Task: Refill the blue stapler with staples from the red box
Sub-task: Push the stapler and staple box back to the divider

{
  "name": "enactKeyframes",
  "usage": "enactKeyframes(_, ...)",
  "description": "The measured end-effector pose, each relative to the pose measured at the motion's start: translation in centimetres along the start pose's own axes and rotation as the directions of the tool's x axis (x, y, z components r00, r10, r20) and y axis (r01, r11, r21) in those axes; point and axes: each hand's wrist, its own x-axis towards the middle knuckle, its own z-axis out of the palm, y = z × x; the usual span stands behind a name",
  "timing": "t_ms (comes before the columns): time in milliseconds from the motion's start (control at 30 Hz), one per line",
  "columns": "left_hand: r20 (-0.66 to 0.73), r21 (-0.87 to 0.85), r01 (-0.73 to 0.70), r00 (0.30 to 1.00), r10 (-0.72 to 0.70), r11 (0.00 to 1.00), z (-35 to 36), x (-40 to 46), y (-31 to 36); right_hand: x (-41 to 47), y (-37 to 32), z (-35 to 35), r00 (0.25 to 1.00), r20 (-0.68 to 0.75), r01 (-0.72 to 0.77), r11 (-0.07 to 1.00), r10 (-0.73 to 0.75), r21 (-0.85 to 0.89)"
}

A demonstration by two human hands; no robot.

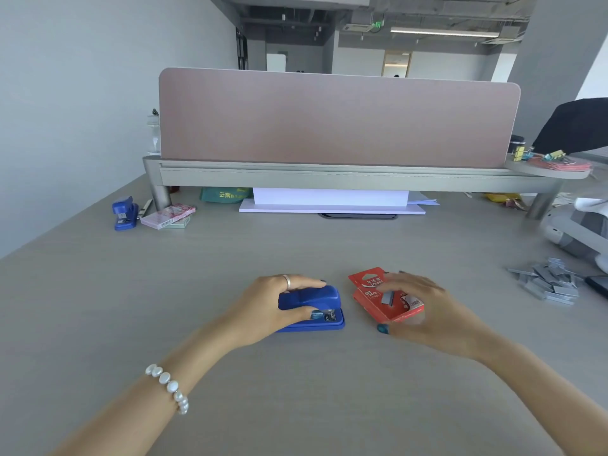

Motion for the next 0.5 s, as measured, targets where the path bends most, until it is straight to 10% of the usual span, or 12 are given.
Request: enactKeyframes(500,-0.067,0.005,-0.019,0.998,0.020,1.000,0.6,2.5,-1.2,1.8,1.4,2.8,0.993,-0.075,0.091,0.995,-0.093,-0.031)
